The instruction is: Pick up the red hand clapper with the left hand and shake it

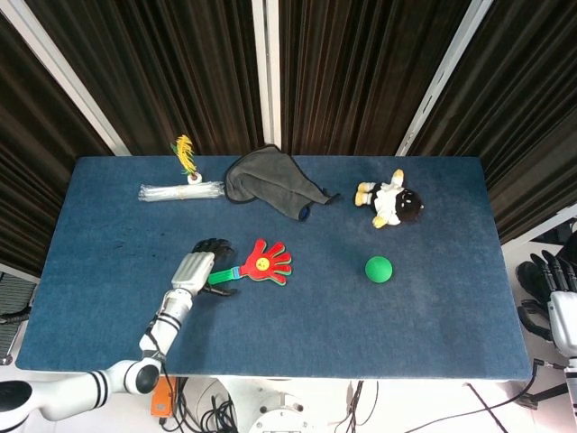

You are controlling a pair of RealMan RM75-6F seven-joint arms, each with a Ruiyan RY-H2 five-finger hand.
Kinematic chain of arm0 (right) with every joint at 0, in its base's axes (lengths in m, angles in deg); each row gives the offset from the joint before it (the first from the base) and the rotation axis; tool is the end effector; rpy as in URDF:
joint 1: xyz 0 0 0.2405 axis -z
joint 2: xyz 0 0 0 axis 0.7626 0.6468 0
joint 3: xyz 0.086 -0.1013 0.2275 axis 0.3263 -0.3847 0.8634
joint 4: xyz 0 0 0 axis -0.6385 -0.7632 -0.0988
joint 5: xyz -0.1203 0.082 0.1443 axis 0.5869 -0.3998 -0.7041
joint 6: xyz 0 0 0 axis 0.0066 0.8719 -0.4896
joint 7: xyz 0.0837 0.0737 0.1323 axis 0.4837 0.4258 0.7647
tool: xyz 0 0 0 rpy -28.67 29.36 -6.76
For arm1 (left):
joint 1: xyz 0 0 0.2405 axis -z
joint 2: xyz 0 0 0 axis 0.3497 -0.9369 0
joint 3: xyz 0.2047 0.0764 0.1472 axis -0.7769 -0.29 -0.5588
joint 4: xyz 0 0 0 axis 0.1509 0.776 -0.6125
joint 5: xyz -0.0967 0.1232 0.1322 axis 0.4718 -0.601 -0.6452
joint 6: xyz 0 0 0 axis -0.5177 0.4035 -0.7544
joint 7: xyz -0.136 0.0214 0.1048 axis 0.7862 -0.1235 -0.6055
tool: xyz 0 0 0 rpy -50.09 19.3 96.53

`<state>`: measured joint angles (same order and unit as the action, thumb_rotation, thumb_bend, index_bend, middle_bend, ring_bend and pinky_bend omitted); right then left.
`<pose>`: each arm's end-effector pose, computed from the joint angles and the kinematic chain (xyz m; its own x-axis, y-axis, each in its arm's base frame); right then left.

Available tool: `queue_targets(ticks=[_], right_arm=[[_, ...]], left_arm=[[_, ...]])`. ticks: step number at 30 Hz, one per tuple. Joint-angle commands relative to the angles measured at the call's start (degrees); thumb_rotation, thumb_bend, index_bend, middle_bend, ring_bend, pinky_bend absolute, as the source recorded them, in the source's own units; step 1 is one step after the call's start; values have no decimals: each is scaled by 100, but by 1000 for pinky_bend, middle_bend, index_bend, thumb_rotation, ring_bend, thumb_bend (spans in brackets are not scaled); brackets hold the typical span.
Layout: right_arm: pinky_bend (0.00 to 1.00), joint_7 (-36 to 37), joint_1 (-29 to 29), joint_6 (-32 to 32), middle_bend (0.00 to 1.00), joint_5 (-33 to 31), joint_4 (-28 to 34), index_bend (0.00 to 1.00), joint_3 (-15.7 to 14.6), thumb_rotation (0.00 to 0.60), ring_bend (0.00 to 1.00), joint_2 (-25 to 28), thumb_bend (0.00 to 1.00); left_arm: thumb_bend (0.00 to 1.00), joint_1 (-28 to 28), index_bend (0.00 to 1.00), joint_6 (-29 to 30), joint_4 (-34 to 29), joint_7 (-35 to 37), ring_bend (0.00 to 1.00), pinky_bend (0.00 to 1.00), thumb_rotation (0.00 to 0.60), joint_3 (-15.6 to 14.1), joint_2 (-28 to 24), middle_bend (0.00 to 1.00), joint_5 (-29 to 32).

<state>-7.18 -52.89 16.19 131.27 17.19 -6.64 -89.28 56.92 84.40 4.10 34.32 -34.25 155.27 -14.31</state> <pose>-0.3468 -0.2060 0.2007 0.4354 -0.0427 0.8992 -0.8901 0.1286 0.4372 -0.1803 0.3573 -0.0747 0.1384 0.4141 0.8996 0.9864 -0.1386 -0.0879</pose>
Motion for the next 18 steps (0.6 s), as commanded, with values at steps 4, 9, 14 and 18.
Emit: queue_targets(ticks=[4,9,14,18], right_arm=[[0,64,0,-34,0,-25,-66,0,-2,600,0,-17,237],[0,126,14,-36,0,-42,-128,0,0,600,0,-16,237],[0,178,12,-59,0,-63,-166,0,9,600,0,-13,237],[0,197,11,-85,0,-77,-198,0,5,600,0,-22,237]], left_arm=[[78,228,274,-92,122,-331,0,0,444,94,142,97,361],[98,310,290,-153,327,-467,0,0,438,56,277,98,557],[125,386,314,-63,540,-567,0,0,495,50,377,101,555],[161,410,359,-35,621,-607,0,0,600,71,382,111,603]])
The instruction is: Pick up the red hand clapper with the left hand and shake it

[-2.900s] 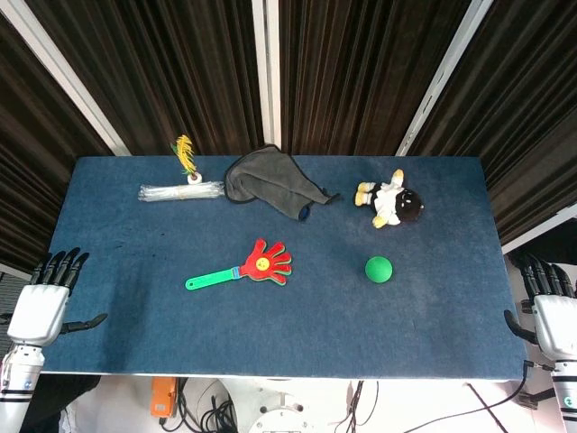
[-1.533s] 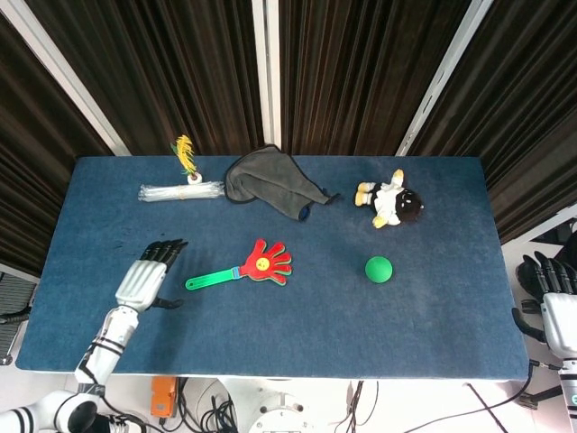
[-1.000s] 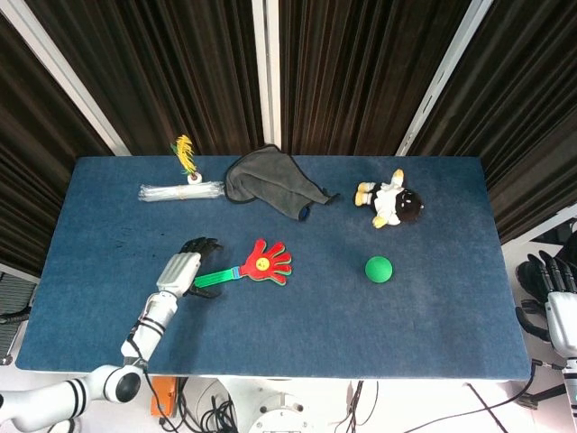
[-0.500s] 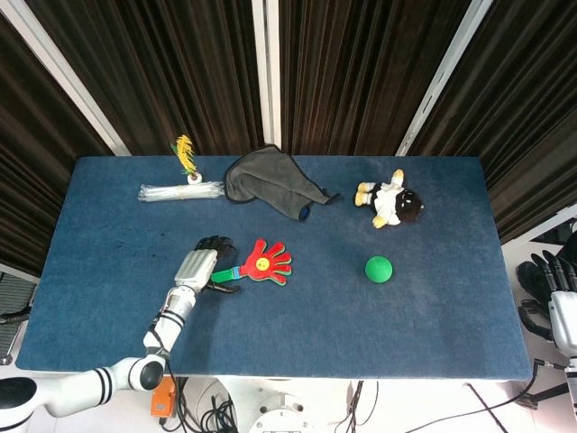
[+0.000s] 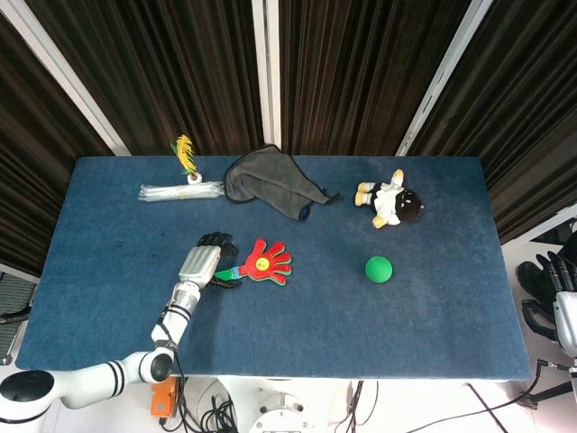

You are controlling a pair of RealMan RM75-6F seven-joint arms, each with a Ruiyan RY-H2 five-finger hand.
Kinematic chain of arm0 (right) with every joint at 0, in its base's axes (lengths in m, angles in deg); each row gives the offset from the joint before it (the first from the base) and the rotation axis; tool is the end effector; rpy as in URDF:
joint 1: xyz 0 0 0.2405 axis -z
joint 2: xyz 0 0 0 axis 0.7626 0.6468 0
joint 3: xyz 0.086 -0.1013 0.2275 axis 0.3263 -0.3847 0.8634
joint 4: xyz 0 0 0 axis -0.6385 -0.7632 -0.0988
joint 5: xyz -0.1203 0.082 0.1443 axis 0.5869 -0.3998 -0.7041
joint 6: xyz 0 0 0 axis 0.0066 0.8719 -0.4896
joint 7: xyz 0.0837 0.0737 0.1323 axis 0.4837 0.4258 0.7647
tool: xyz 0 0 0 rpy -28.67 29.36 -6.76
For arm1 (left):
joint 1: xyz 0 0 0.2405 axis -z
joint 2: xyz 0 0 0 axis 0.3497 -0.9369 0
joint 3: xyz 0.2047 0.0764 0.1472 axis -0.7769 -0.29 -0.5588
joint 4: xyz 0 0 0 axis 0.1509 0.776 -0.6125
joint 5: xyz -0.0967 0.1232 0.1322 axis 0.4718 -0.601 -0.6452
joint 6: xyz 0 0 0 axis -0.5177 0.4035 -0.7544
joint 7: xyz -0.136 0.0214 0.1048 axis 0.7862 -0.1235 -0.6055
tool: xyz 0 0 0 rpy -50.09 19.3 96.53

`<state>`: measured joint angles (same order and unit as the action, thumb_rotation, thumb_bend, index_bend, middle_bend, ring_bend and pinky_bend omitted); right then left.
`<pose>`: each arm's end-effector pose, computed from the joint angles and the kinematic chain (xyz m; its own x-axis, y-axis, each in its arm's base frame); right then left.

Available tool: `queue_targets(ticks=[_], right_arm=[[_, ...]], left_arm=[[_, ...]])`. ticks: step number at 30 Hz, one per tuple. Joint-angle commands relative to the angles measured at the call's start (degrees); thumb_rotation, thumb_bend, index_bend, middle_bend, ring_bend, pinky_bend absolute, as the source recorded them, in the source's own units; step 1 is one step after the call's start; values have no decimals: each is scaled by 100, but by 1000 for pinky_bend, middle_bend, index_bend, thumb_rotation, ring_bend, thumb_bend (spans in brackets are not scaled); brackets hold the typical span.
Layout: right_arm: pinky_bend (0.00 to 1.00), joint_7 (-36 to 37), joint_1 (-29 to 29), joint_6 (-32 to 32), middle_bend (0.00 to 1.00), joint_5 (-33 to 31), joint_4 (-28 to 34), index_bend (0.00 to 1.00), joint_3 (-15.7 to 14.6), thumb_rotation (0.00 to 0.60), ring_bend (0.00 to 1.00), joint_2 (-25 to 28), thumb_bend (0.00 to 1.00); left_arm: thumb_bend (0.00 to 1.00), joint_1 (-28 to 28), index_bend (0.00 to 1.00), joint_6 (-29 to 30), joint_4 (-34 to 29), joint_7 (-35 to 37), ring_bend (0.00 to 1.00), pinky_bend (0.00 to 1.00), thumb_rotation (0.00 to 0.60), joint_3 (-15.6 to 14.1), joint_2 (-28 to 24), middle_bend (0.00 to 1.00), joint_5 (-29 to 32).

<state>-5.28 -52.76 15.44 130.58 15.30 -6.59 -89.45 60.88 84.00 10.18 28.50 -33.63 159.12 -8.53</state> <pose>-0.3561 -0.2053 0.2035 0.4290 -0.0486 0.9020 -0.8900 0.1479 0.4313 -0.1779 0.3756 -0.0889 0.2163 0.3981 0.8915 0.9756 -0.1240 -0.1813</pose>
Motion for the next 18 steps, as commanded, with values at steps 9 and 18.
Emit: queue_targets(ticks=[9,18], right_arm=[[0,-11,-8,-20,0,-7,-20,0,3,600,0,-23,237],[0,-51,-33,-74,0,-21,-8,0,-1,600,0,-48,238]], left_arm=[[240,40,399,142,106,-116,0,0,600,71,-5,123,103],[262,78,415,57,-33,4,0,0,600,75,-170,130,4]])
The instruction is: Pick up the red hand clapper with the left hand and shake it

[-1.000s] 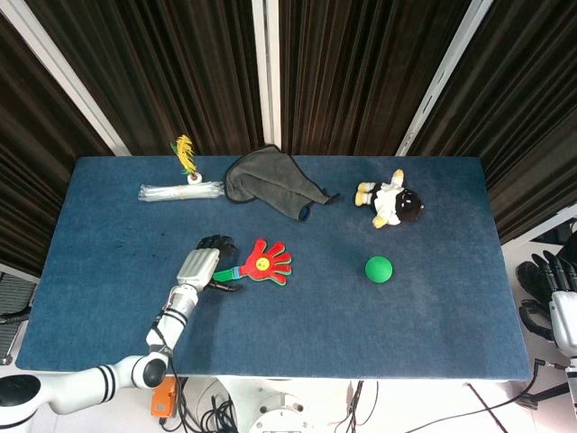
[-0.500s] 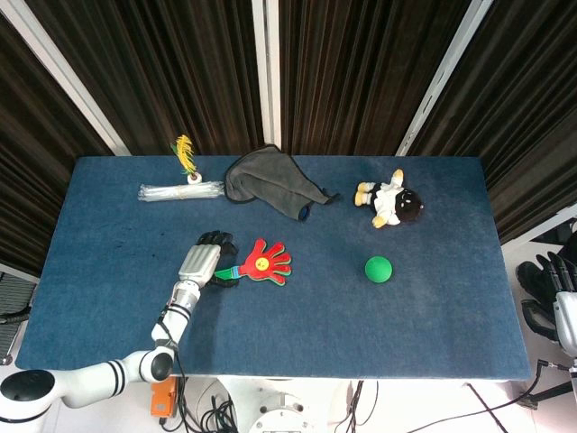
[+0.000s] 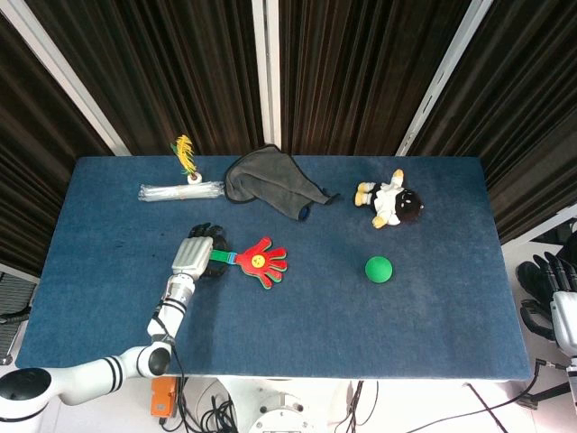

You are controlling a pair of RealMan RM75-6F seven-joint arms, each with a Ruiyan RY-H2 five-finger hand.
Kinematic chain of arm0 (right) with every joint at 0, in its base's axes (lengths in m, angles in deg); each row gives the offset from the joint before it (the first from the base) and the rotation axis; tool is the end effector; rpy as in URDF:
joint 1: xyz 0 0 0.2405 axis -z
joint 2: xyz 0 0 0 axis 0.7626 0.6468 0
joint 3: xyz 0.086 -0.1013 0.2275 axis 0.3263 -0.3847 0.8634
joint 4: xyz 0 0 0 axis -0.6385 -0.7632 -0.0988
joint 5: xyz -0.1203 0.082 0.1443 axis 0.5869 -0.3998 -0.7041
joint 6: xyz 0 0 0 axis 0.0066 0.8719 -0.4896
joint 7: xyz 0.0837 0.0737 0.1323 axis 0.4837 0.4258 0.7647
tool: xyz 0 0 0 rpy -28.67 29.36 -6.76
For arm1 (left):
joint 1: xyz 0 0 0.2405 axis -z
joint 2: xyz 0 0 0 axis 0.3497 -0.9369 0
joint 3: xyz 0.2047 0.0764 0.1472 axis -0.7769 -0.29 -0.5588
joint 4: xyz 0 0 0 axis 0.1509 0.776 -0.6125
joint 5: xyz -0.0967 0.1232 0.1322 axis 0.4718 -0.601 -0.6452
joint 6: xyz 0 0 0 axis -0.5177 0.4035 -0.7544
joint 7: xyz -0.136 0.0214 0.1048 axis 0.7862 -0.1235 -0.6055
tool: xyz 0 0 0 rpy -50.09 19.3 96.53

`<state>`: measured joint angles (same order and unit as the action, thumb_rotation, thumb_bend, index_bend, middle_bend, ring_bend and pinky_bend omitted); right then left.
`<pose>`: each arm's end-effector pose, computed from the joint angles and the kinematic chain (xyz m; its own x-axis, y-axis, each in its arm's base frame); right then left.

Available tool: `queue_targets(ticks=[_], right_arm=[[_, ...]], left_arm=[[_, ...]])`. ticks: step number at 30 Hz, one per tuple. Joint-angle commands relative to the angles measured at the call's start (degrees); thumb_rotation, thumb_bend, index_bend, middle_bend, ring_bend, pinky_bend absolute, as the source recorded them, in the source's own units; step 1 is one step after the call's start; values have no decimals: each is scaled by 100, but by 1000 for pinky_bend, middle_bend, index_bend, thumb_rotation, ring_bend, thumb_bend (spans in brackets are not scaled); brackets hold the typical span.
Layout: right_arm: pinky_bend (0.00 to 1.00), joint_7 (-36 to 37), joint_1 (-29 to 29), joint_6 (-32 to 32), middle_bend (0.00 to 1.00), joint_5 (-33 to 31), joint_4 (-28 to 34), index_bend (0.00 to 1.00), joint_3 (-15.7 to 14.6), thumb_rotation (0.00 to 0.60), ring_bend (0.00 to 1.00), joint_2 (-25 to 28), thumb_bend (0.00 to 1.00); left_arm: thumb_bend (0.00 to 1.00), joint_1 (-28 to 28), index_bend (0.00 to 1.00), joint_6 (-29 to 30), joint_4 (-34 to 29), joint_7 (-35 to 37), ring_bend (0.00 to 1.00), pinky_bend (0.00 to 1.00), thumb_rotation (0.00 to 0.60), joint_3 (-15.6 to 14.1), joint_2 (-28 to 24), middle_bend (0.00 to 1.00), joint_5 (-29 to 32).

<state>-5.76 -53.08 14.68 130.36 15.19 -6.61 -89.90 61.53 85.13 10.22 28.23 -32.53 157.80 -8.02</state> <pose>-0.3567 -0.2070 0.1992 0.4288 -0.0608 0.9014 -0.8893 0.1471 0.4330 -0.1784 0.3878 -0.0736 0.2226 0.3540 0.9084 0.9743 -0.1142 -0.1943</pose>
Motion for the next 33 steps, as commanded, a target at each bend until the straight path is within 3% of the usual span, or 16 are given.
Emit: queue_targets(ticks=[1,10,18,33], right_arm=[[0,-10,0,6,0,1,6,0,2,600,0,-1,237],[0,2,6,3,0,-13,-3,0,6,600,0,8,237],[0,13,1,-12,0,-25,-6,0,12,600,0,17,237],[0,27,0,-19,0,-28,-11,0,14,600,0,22,237]], left_arm=[[263,20,413,-113,-67,71,0,0,600,-74,-73,130,-107],[260,85,348,-183,176,792,0,0,600,-292,-72,123,-1020],[260,192,240,-266,466,1111,0,0,600,-354,23,90,-1339],[265,248,457,-357,469,949,0,0,600,-294,54,99,-1121]])
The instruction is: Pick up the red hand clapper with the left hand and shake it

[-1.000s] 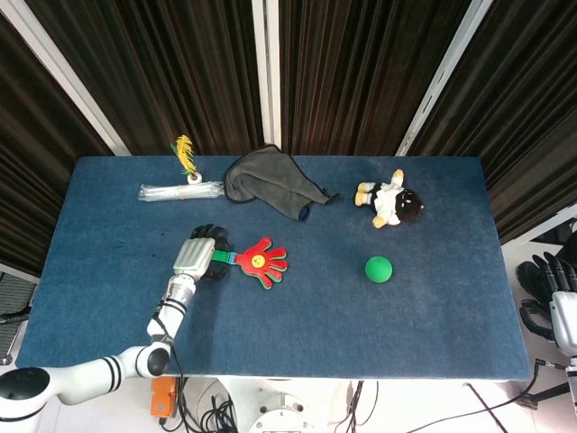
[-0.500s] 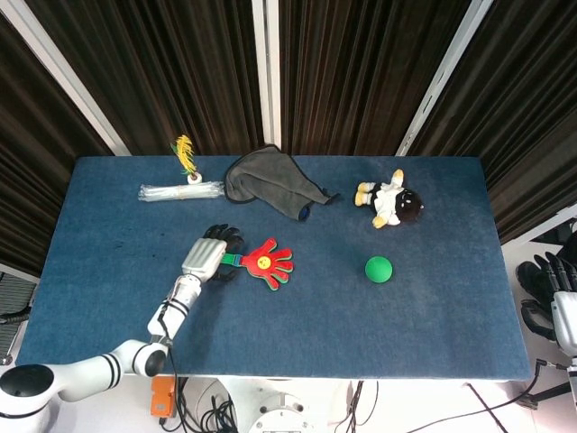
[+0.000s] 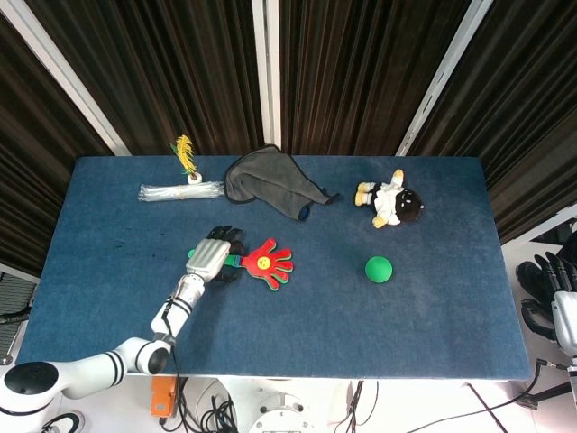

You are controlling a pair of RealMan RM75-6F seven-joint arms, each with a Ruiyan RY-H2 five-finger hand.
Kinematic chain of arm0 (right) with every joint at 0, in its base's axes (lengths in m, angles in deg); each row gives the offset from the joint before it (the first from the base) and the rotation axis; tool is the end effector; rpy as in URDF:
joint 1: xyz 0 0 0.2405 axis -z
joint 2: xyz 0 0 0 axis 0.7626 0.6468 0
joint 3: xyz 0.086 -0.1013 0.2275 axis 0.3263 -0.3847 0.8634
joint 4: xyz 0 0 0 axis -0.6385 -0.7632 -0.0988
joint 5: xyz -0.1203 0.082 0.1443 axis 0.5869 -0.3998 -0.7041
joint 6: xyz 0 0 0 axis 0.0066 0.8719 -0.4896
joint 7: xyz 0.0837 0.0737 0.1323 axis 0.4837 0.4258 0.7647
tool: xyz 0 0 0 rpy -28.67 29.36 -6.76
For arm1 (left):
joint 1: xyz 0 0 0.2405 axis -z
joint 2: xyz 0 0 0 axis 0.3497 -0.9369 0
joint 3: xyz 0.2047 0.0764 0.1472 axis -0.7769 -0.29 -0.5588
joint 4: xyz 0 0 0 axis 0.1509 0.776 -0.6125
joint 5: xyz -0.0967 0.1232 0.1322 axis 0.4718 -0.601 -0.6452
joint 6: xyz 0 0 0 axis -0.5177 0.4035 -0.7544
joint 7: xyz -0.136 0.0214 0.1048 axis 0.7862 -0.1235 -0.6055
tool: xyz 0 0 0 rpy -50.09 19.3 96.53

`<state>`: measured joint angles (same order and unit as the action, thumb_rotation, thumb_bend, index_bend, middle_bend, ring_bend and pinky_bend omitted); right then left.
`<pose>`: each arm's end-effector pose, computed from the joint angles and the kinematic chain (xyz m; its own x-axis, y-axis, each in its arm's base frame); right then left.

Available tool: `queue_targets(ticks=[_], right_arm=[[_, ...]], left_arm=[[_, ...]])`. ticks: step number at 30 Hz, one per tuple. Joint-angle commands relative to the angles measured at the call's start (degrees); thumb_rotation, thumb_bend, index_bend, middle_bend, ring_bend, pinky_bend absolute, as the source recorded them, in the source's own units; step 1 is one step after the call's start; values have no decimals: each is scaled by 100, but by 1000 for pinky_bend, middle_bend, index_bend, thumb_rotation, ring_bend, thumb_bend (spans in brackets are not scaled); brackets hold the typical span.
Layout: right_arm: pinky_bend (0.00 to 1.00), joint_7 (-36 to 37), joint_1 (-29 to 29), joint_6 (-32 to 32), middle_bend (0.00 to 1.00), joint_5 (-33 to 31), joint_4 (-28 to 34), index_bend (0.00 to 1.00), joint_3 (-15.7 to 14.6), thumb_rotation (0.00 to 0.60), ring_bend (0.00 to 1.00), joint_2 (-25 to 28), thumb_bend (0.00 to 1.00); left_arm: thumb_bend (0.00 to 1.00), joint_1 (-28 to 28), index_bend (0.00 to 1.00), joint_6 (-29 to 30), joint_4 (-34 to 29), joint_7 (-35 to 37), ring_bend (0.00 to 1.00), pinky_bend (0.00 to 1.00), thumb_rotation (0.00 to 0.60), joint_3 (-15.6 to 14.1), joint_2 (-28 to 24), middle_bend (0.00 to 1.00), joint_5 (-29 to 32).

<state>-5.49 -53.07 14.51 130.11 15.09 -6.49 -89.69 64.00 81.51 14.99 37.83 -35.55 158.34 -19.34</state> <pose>-0.3578 -0.2072 0.2010 0.4282 -0.0604 0.9016 -0.8888 0.1521 0.4323 -0.1619 0.3891 -0.0872 0.2815 0.3791 0.8815 0.9434 -0.2771 -0.1821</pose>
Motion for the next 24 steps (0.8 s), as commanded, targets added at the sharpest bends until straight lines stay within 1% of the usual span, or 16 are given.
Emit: queue_targets(ticks=[1,6,9,12,14,15,16,18,20,23,24], right_arm=[[0,2,0,-4,0,-5,-2,0,1,600,0,2,237],[0,-1,-2,-14,0,-13,-6,0,0,600,0,-3,238],[0,-2,-5,-26,0,-12,-9,0,-5,600,0,-11,238],[0,8,-3,-30,0,-16,-22,0,-7,600,0,-15,237],[0,15,-2,-31,0,-20,-31,0,-5,600,0,-15,238],[0,17,-2,-33,0,-24,-35,0,-4,600,0,-15,238],[0,24,-1,-34,0,-26,-40,0,-4,600,0,-15,238],[0,32,0,-34,0,-22,-43,0,-6,600,0,-15,238],[0,37,-2,-35,0,-11,-48,0,-9,600,0,-18,238],[0,35,-1,-38,0,-16,-44,0,-9,600,0,-20,238],[0,33,-1,-40,0,-16,-45,0,-10,600,0,-20,238]], left_arm=[[269,2,474,11,-17,-26,0,0,600,12,-3,101,22],[285,8,527,15,-88,-131,0,0,600,21,-33,110,92],[299,8,580,27,-113,-212,0,0,600,43,-32,126,178],[316,-12,631,83,-170,-220,0,0,600,95,-32,157,258],[332,-62,661,262,-213,-102,1,33,600,166,-2,203,225],[339,-92,674,373,-223,-11,12,73,600,204,26,231,188],[346,-137,686,539,-223,142,38,134,600,259,71,265,120],[364,-196,696,737,-205,390,137,304,600,333,134,345,31],[379,-239,680,860,-168,625,242,475,600,378,162,411,-58],[391,-276,653,948,-118,808,361,627,600,398,151,475,-148],[392,-285,647,967,-117,852,386,654,600,400,137,488,-175]])
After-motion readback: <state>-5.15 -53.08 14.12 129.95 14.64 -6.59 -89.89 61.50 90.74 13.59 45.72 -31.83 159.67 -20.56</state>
